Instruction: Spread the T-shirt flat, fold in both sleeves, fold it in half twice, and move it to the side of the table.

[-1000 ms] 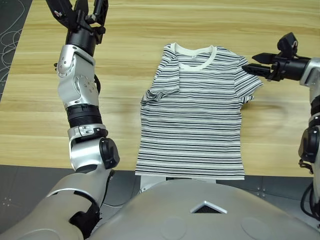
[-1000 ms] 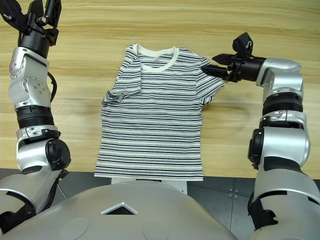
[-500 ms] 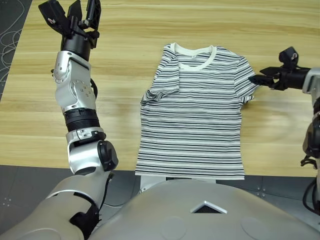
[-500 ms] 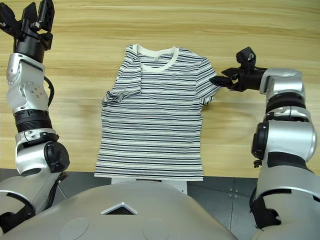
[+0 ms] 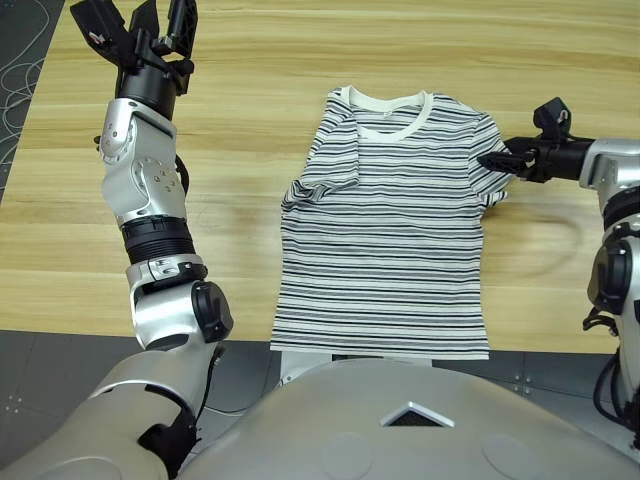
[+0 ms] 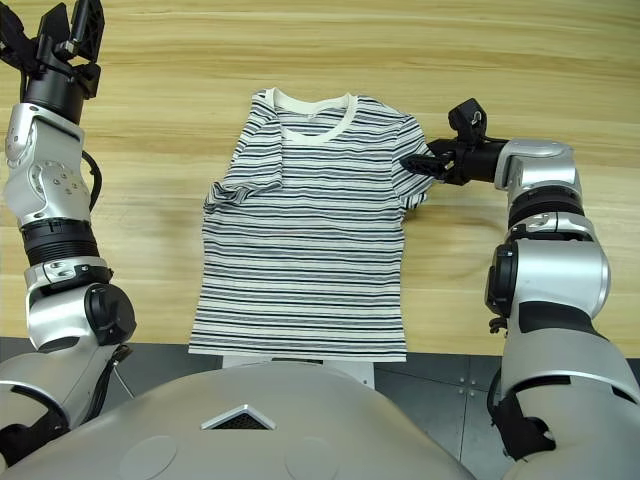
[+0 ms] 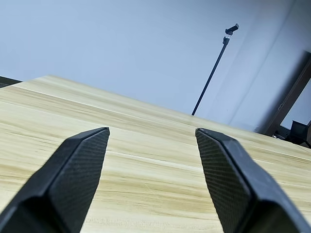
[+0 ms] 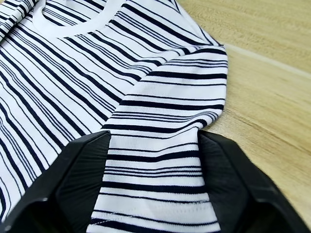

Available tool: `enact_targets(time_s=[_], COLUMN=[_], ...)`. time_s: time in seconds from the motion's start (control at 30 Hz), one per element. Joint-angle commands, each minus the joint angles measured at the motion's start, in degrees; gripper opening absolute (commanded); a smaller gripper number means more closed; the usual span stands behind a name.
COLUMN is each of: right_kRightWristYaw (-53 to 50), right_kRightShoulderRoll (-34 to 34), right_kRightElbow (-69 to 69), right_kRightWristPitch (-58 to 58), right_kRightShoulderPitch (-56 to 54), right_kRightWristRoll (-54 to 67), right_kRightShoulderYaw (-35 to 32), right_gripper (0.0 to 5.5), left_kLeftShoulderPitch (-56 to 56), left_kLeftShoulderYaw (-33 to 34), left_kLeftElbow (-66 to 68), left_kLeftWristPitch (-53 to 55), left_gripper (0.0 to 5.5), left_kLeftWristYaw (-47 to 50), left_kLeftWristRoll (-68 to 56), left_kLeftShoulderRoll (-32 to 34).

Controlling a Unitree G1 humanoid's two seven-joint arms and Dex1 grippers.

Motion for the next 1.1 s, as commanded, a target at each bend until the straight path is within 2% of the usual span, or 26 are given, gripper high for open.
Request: enact_targets(time_s=[0.03,0.43,1.1], right_kRightWristYaw=[-0.24,0.51,5.53], right_kRightShoulderRoll=[0.25,-1.45,-1.69], right_kRightElbow=[0.68,0.00,-7.81], right_kRightWristPitch=[0.58,1.15,1.96], right_kRightShoulderPitch=[1.13,1.85,0.17], right_kRightWristRoll=[-1.13,-0.89,0.46], right_kRightShoulderYaw=[0.28,-0.25,-0.44], right_gripper=[2.41,0.12,0.12], left_kLeftShoulderPitch=[0.21,-0.93,-1.55], left_kLeftShoulderYaw=[-0.44,-1.39,-2.12], left_kLeftElbow=[-0.57,0.95,1.39], left_kLeftWristPitch=[0.75,0.72,1.00], left_gripper=[3.32,3.32,3.32], left_kLeftWristYaw=[0.72,0.72,0.93], left_kLeftWristRoll=[0.30,0.32,0.11], left_kLeftShoulderRoll=[0.30,-0.24,-0.89])
